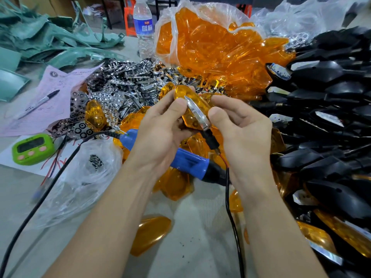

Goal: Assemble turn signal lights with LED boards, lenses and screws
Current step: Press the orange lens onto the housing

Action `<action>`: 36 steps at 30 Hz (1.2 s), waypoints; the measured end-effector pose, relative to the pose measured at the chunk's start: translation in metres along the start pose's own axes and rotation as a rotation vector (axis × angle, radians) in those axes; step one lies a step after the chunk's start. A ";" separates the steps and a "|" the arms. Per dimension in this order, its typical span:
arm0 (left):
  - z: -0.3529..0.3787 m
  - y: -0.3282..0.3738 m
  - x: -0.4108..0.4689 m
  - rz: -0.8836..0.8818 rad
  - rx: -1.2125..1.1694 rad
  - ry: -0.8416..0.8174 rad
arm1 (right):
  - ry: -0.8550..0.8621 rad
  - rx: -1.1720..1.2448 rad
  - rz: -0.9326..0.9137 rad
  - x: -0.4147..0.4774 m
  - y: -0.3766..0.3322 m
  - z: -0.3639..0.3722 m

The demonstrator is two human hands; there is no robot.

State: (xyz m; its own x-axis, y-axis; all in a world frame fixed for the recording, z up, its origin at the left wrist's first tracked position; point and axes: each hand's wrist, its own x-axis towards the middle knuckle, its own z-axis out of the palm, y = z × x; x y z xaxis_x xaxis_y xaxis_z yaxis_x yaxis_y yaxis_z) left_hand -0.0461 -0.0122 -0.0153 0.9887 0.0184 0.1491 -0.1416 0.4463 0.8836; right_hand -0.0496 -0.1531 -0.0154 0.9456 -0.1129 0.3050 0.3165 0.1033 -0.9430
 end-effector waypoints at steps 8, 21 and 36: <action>-0.015 0.006 0.001 0.109 0.160 -0.115 | -0.236 -0.109 0.068 0.000 -0.001 -0.010; -0.012 0.007 0.000 0.102 0.122 0.115 | -0.132 -0.212 -0.102 -0.008 0.001 -0.001; -0.009 0.013 -0.004 -0.030 0.074 -0.061 | -0.221 -0.096 -0.097 -0.009 -0.003 -0.004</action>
State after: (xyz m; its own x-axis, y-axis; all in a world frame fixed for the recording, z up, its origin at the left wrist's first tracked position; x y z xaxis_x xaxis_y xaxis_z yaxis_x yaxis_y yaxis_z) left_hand -0.0512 0.0018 -0.0085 0.9879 -0.0494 0.1471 -0.1177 0.3785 0.9181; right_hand -0.0593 -0.1563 -0.0161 0.9082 0.1020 0.4060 0.4075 0.0070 -0.9132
